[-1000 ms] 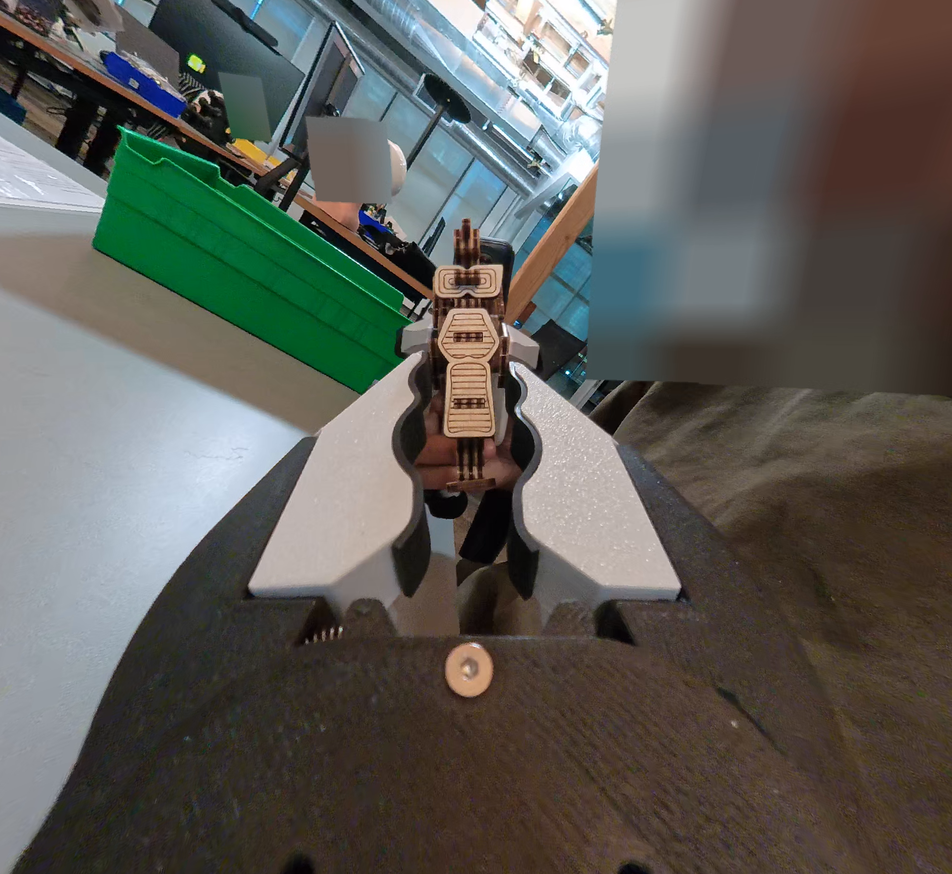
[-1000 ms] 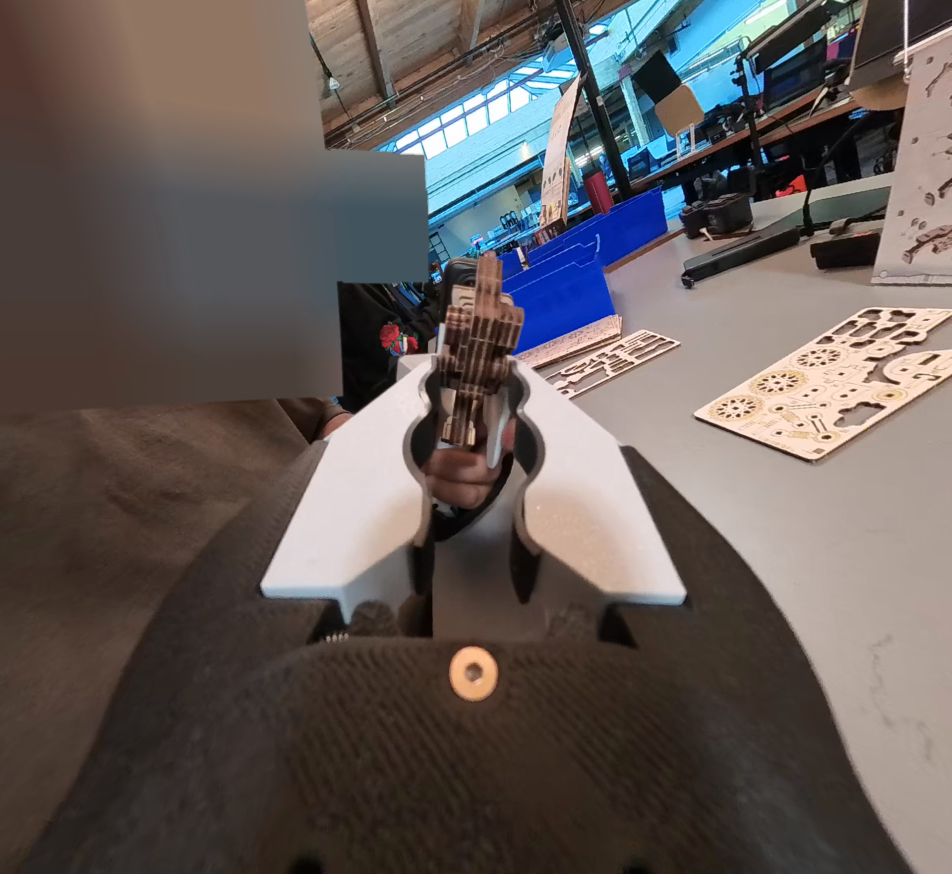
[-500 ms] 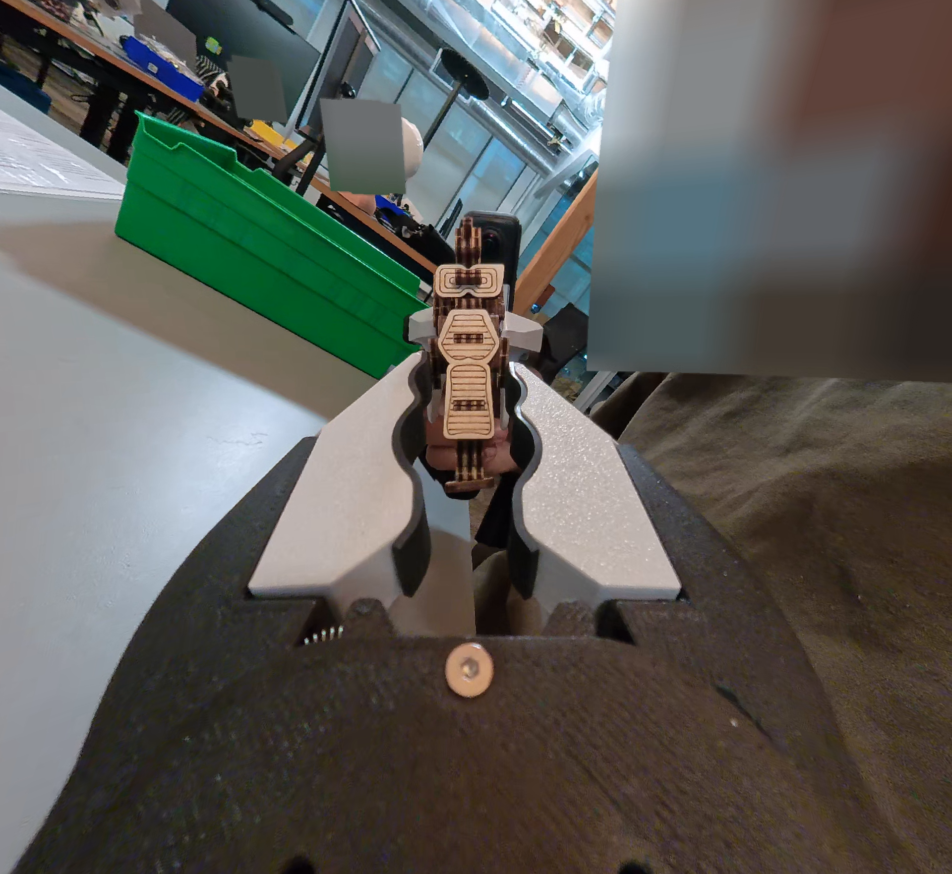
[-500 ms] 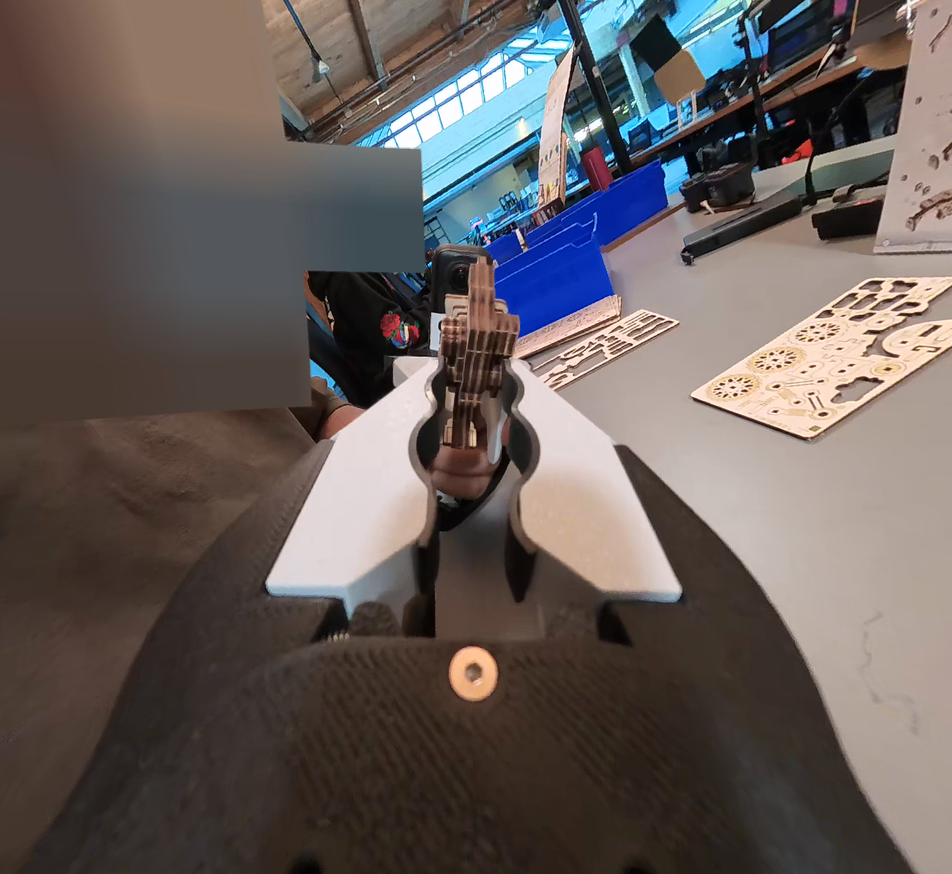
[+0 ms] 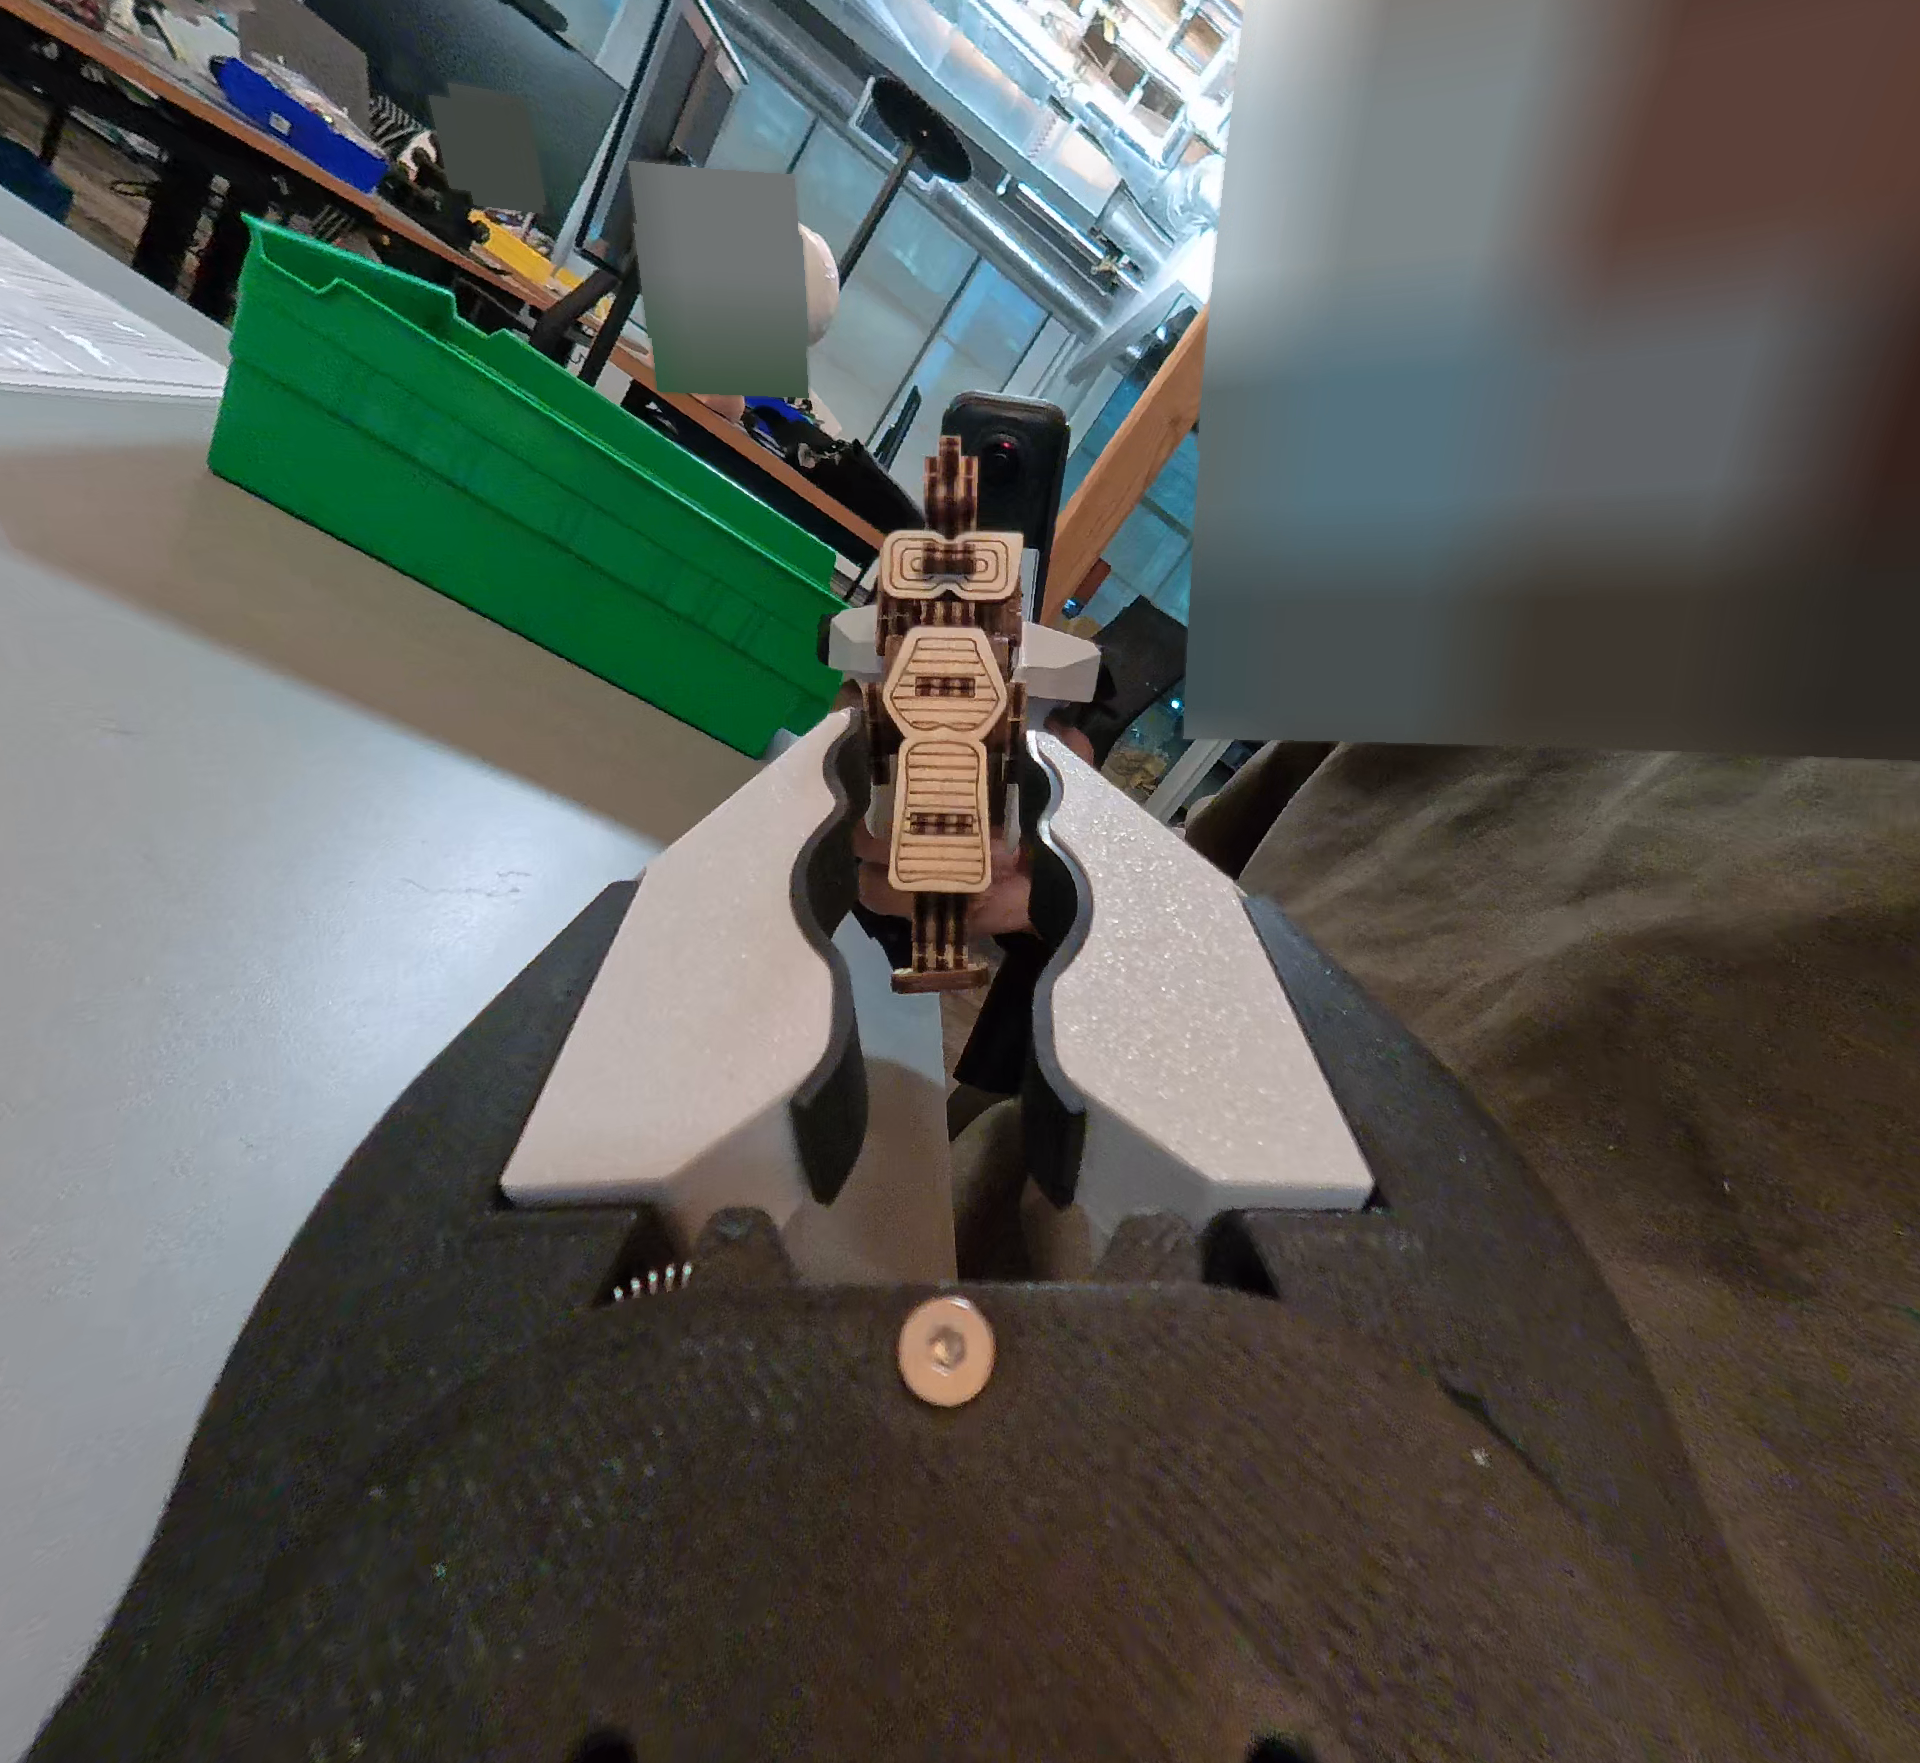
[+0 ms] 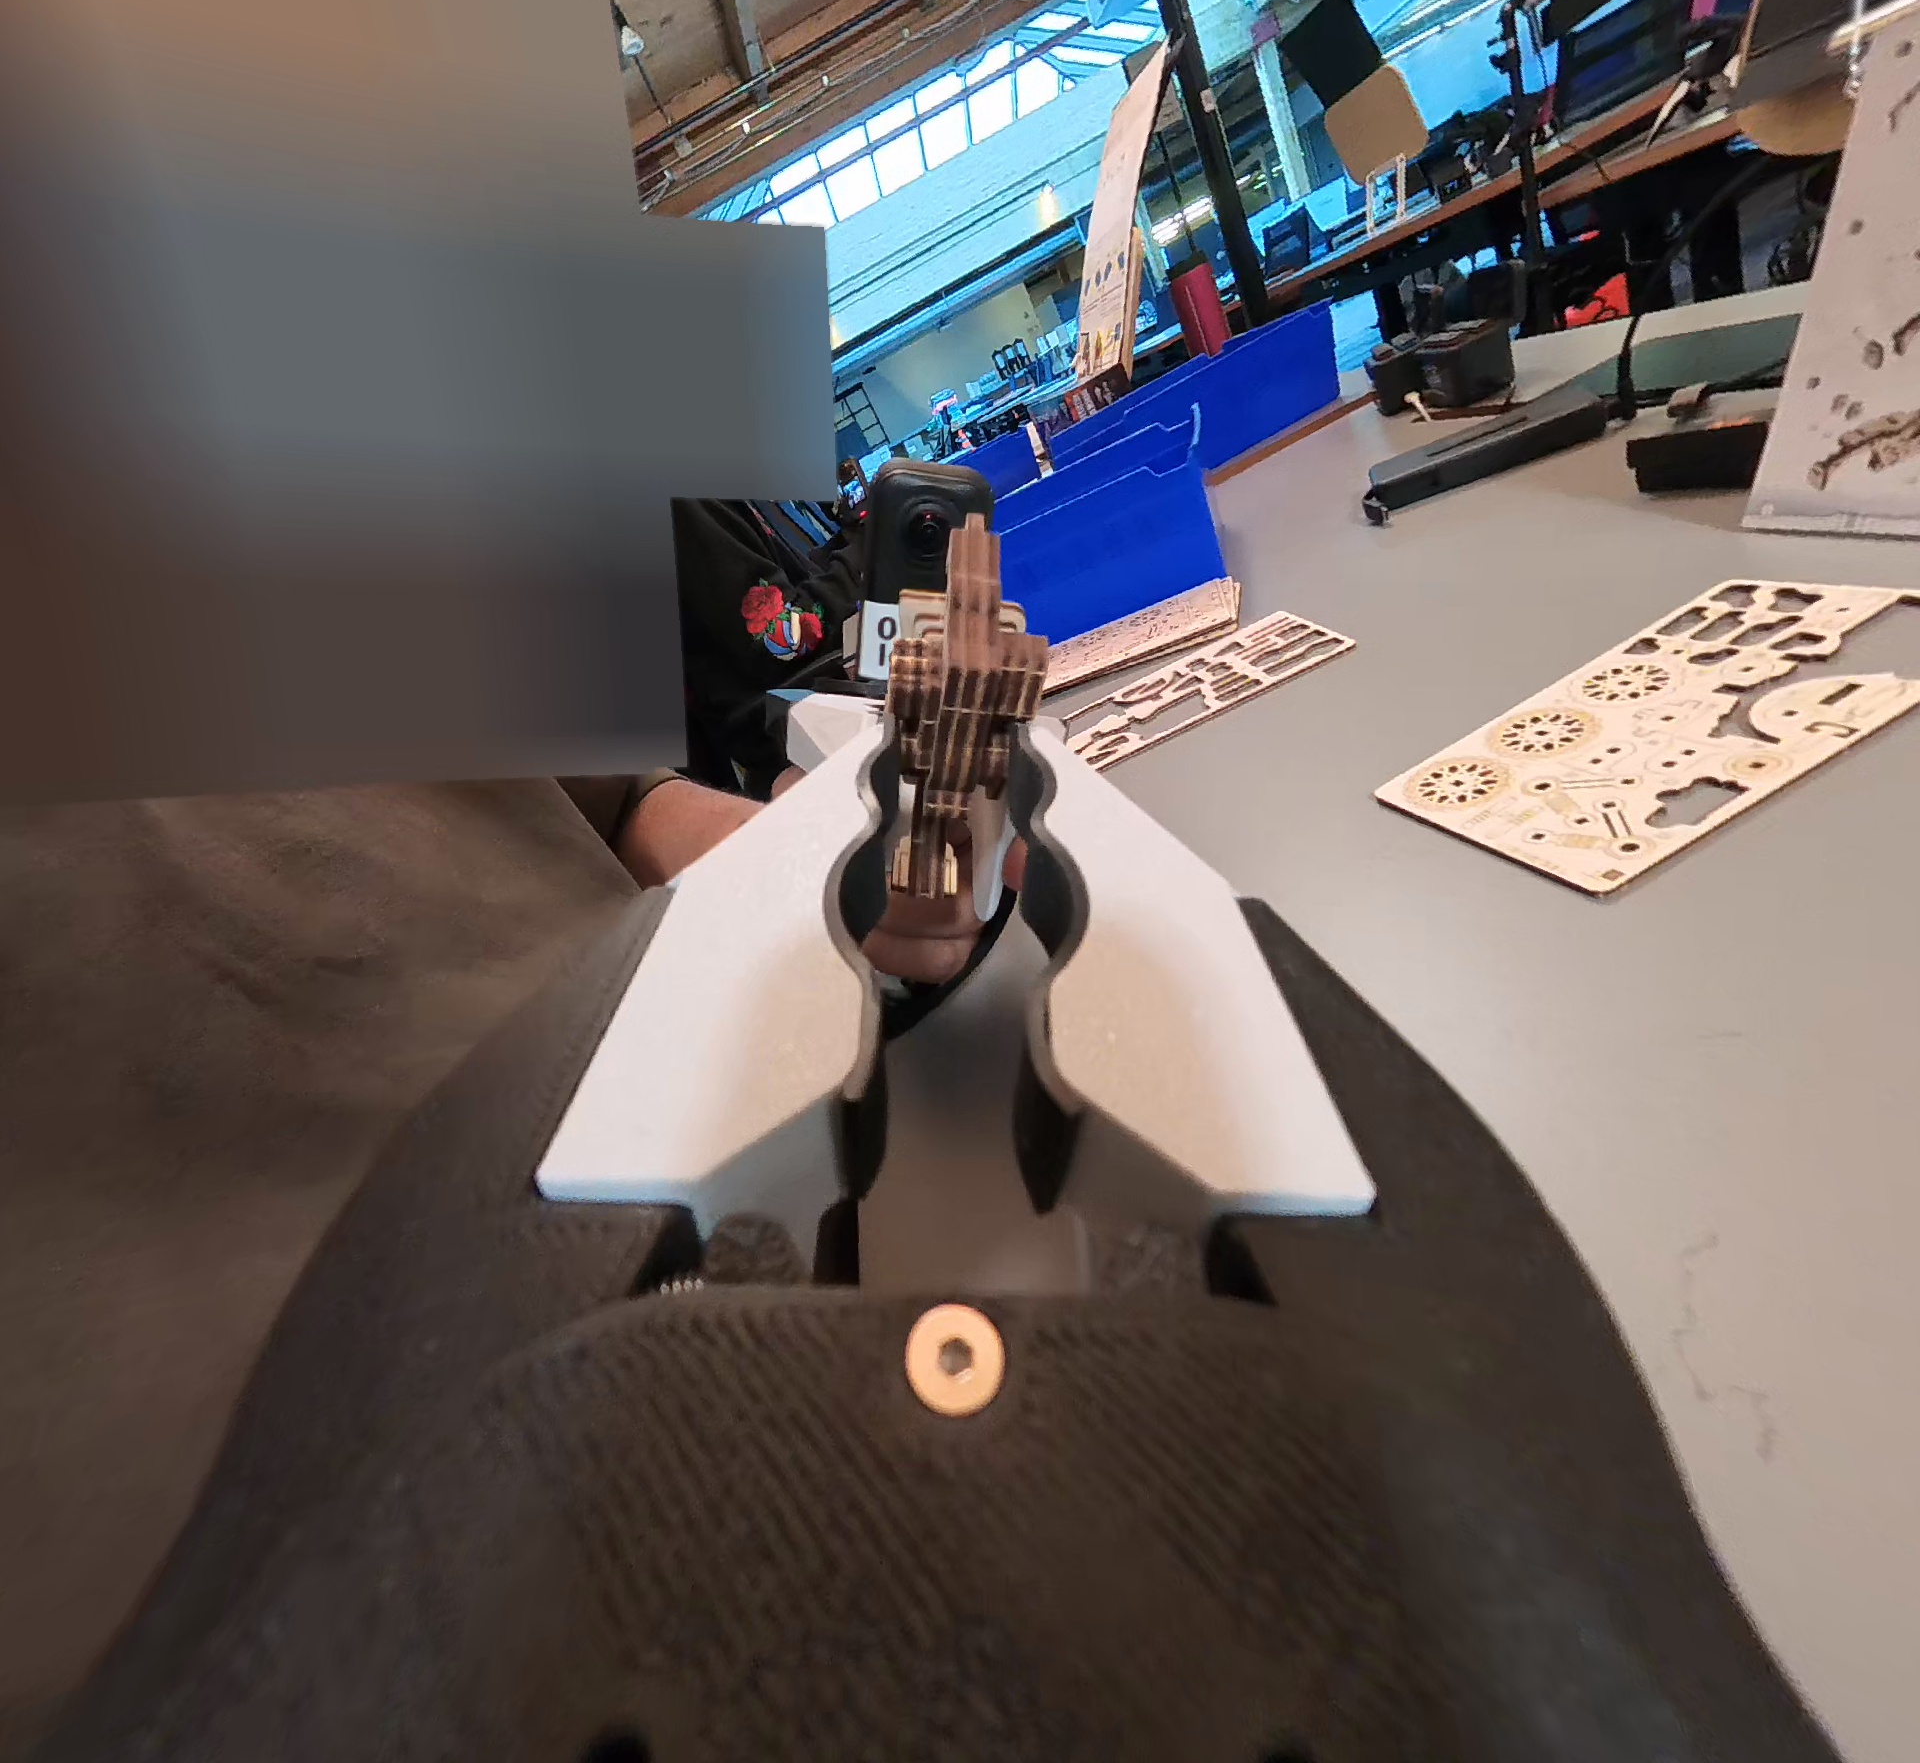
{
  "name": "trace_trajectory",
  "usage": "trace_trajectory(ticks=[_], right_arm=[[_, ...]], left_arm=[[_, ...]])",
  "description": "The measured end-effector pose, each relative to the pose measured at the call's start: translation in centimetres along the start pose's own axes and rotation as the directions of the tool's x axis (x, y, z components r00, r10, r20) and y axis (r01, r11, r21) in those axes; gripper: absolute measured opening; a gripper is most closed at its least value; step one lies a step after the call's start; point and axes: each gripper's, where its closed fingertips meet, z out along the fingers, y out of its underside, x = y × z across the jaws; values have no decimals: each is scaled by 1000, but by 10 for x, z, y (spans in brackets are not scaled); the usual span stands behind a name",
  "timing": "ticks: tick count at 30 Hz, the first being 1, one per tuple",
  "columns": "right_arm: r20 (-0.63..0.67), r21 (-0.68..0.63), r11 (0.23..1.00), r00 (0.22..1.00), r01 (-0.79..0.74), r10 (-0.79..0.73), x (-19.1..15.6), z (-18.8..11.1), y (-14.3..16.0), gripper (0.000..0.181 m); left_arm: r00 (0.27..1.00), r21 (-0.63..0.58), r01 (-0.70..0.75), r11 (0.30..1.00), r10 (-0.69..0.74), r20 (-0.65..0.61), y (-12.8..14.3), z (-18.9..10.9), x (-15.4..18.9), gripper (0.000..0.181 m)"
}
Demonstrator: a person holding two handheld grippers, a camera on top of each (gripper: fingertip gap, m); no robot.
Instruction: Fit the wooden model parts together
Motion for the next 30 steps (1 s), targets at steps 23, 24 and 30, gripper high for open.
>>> trace_trajectory(ticks=[23, 24, 30], right_arm=[[139, -6, 929, 920, 370, -366, -37, -4, 8, 19], [152, 3, 894, 884, 448, -443, -42, -6, 10, 18], [203, 36, 768, 747, 640, -632, -58, -9, 17, 19]], left_arm=[[900, -102, -436, 894, 432, -62, 8, -3, 30, 24], [870, -110, -492, 863, 487, -73, 11, -3, 35, 24], [712, -133, -702, 700, 697, -84, 23, -4, 47, 25]])
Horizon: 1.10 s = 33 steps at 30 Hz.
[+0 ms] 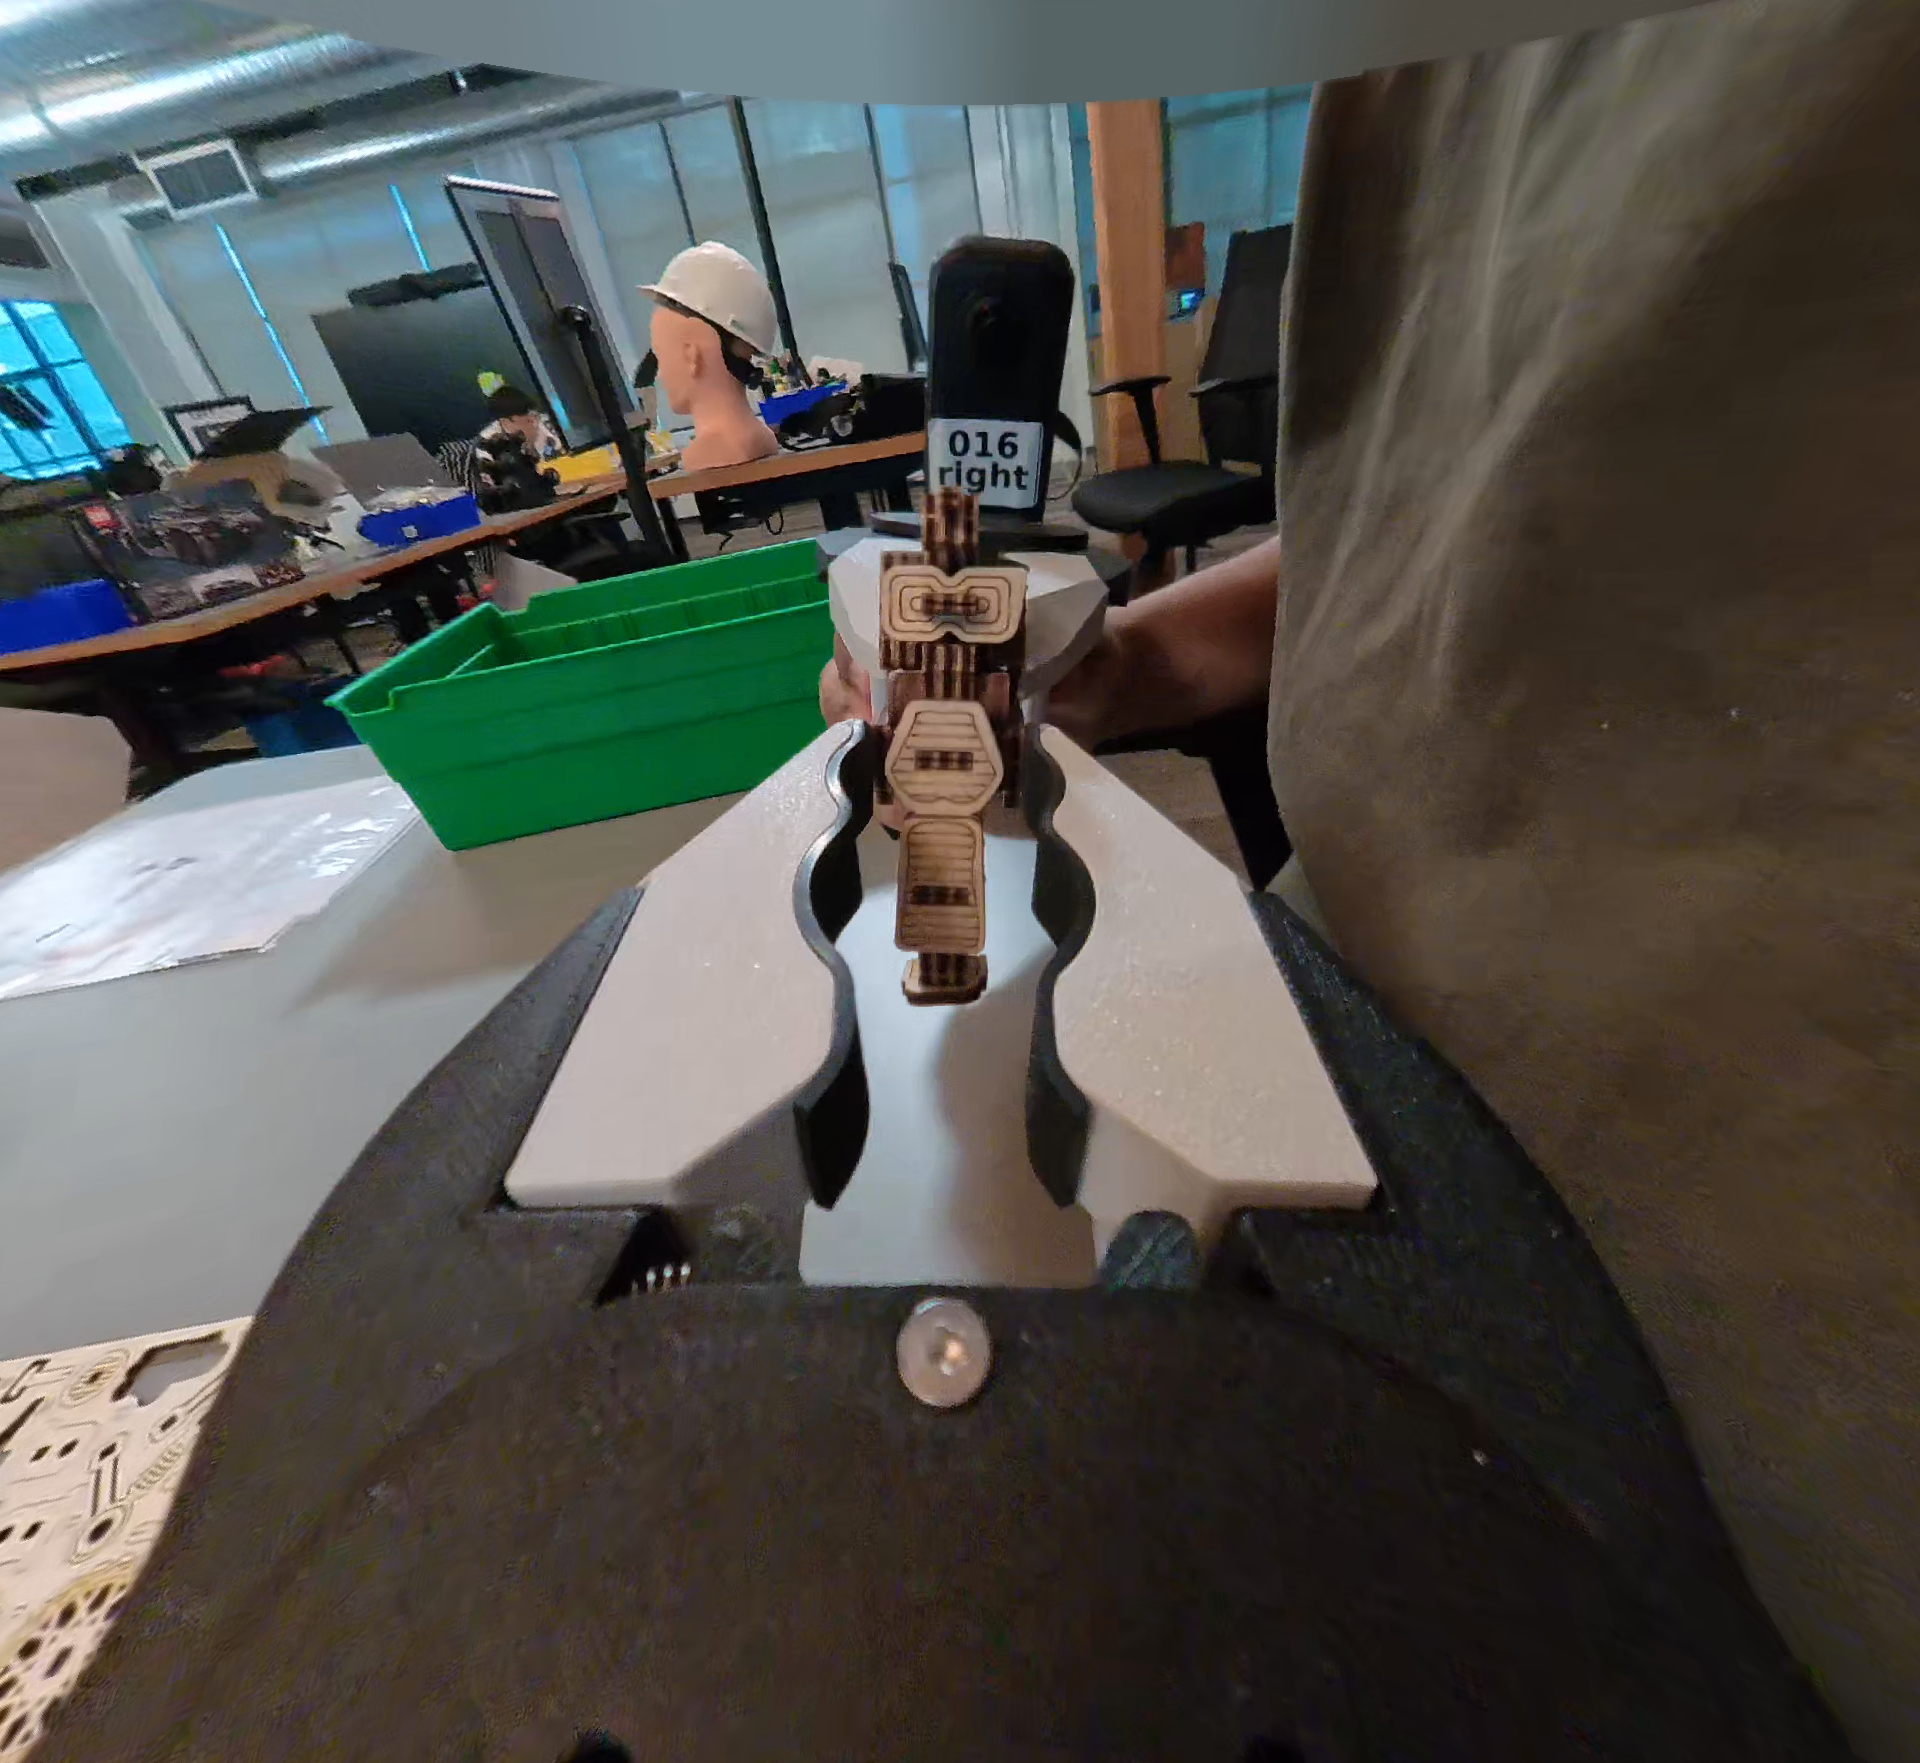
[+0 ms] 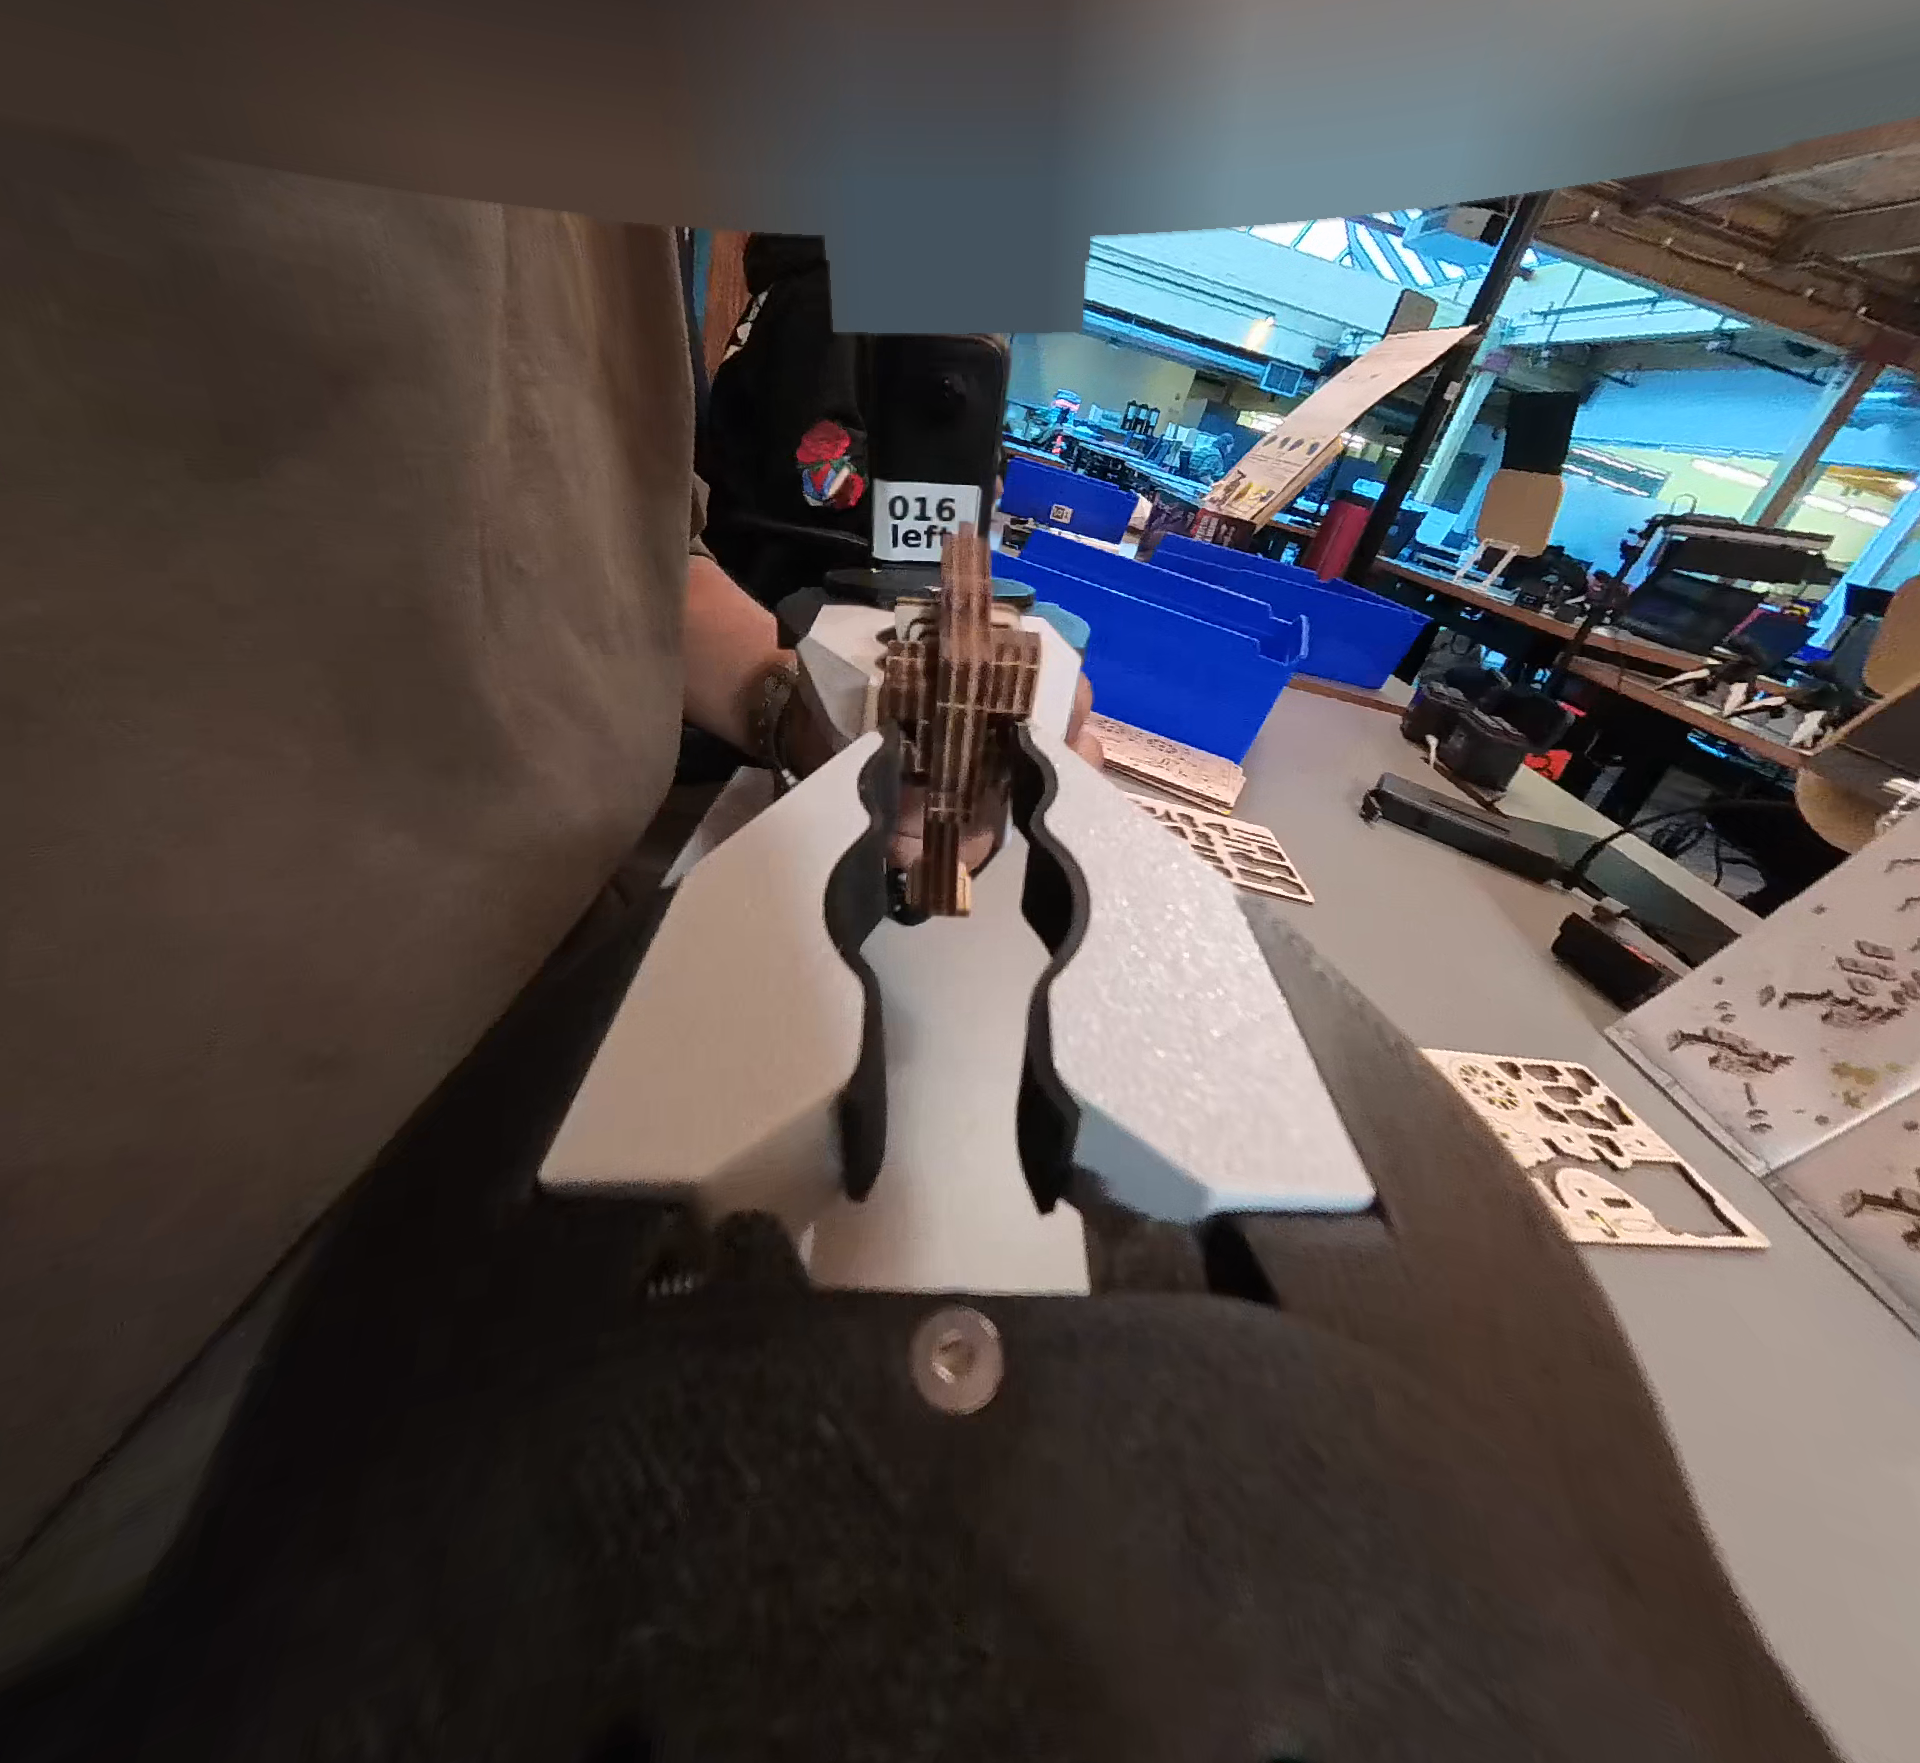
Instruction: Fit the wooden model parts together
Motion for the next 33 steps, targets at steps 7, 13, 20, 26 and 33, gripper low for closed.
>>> trace_trajectory(ticks=[7, 13, 20, 26, 33], right_arm=[[16, 22, 1000, 1000, -21, 21, 1, 0, -2, 19], [50, 59, 997, 998, -52, 49, -1, -3, -6, 18], [103, 84, 989, 988, -120, 111, -4, -2, -6, 18], [127, 112, 972, 973, -205, 191, 0, -3, -8, 19], [140, 136, 969, 973, -204, 185, -1, -3, -11, 19]], left_arm=[[999, -13, 27, 1000, -27, -24, 3, -2, 2, 29], [1000, -26, 17, 1000, -18, -26, 6, 2, 5, 29], [999, -19, 28, 999, -29, -22, 5, 4, 5, 29], [1000, -19, 14, 1000, -14, 0, 4, 4, 4, 28], [1000, -5, 5, 1000, -5, 5, 0, 3, 5, 28]])
